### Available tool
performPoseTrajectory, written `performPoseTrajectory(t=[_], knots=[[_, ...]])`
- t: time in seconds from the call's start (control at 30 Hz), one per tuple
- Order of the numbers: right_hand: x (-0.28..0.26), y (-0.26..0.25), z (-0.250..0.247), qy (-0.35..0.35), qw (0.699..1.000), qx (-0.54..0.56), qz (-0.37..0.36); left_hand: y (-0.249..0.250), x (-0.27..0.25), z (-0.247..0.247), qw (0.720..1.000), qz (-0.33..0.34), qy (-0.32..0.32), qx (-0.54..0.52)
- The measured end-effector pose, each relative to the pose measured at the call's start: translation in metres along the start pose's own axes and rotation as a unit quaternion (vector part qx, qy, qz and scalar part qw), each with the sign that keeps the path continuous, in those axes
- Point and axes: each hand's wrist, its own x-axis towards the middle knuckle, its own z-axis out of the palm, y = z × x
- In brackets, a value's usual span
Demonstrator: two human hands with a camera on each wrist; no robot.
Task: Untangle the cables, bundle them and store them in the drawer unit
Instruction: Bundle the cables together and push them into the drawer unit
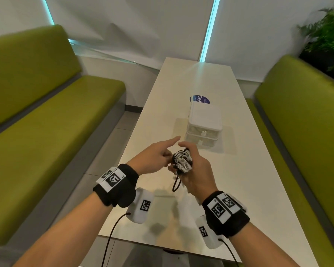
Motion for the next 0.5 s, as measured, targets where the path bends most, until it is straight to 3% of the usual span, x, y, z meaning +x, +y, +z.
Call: performPoseTrajectory(t=[0.17, 0.3, 0.4, 0.5], knots=[[0.005, 0.001, -0.002, -0.041, 0.999, 0.005, 0.021, 0.0, -0.003, -0.002, 0.999, -0.016, -0.028, -0.018], [0.007, 0.002, -0.004, -0.032, 0.994, -0.108, 0.01, 0.006, -0.006, 0.0, 0.999, -0.028, -0.026, -0.028], [0.007, 0.007, -0.004, 0.028, 0.992, -0.125, -0.003, 0.004, -0.009, 0.004, 0.999, -0.026, 0.035, 0.013], [0.005, 0.012, -0.008, 0.124, 0.986, -0.109, 0.009, -0.005, -0.015, 0.001, 0.998, -0.036, 0.03, 0.033]])
